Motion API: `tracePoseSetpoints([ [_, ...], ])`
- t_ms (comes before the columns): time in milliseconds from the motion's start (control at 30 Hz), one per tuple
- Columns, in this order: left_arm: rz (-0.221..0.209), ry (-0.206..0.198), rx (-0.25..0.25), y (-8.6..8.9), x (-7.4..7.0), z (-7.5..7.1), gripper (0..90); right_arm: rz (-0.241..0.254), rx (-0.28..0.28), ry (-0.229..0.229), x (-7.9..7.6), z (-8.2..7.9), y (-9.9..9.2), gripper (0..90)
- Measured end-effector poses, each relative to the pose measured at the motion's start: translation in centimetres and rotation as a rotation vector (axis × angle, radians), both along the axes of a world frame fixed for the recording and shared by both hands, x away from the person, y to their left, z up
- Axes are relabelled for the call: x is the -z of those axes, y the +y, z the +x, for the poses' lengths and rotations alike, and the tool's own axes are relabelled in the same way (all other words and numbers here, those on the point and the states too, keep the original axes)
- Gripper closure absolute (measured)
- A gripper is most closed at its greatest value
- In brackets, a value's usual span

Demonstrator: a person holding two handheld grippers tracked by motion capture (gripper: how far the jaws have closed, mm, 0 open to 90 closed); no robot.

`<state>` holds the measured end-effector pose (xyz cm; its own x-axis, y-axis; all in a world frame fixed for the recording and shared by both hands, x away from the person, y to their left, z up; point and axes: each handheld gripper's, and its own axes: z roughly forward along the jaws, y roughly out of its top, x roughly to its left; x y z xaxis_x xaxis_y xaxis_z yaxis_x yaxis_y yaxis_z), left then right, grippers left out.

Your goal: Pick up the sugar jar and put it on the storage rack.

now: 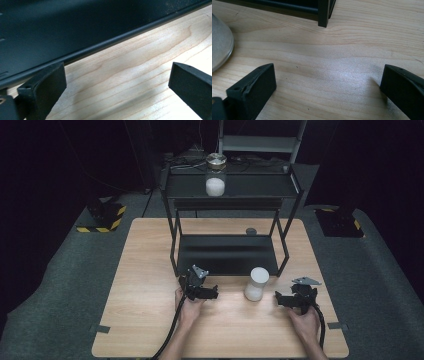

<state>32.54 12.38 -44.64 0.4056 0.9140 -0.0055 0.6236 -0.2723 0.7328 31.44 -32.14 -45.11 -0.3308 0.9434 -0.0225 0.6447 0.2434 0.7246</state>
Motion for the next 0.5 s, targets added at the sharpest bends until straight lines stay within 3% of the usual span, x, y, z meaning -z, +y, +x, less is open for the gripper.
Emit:
tracePoseSetpoints([
  [200,0.012,0.012,0.001,-0.28,1.00,0.04,1.0,0.000,0.000,0.000,0.00,0.00,0.00,0.0],
  [500,0.010,0.012,-0.001,-0.20,1.00,0.09,0.3,0.000,0.000,0.000,0.00,0.00,0.01,0.0],
])
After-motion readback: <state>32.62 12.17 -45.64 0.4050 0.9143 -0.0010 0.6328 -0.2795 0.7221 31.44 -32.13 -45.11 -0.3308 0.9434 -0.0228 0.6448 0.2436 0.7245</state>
